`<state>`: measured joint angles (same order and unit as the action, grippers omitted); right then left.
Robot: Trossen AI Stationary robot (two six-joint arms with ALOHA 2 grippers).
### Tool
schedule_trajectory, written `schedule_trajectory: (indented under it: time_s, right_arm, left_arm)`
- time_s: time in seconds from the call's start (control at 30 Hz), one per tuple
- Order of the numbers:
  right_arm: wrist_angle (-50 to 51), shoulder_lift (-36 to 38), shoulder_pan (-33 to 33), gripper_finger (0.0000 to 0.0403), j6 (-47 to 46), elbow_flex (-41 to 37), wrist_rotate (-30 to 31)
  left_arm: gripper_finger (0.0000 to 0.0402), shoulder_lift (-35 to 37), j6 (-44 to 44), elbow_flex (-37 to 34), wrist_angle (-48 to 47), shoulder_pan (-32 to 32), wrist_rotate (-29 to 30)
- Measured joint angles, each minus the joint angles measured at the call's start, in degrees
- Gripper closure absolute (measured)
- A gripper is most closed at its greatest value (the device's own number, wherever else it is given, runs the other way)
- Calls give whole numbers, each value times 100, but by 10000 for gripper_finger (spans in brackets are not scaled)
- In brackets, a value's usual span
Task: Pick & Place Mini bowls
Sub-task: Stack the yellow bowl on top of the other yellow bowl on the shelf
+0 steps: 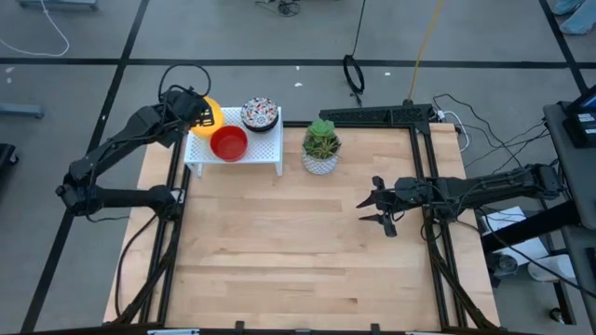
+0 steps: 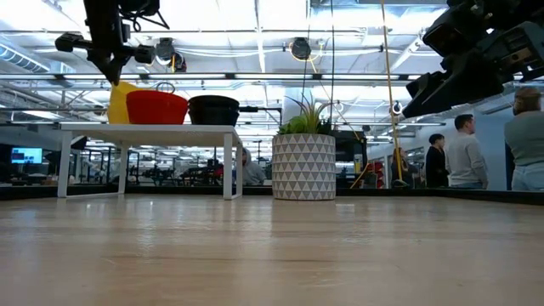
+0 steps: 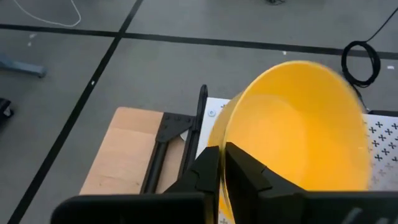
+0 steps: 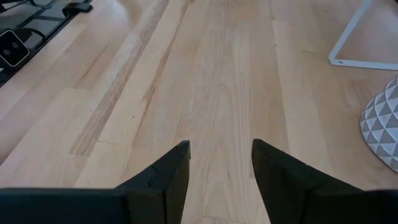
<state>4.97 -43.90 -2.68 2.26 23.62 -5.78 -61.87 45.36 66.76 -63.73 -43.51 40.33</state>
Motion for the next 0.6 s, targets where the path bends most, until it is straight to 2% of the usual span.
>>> schedule_trajectory:
  time_s: [0.13,0.43,0.6]
  right_arm:
    - [0,0,0,243,0,0,0]
    - [0,0,0,243,0,0,-2]
    - [0,0,0,243,7,0,-2]
  left_arm:
    - [372,0,3,0,2,2,-27]
    - [388,-6,26,0,1,2,-85]
    - [376,-170,153,0,-68,-66,-138]
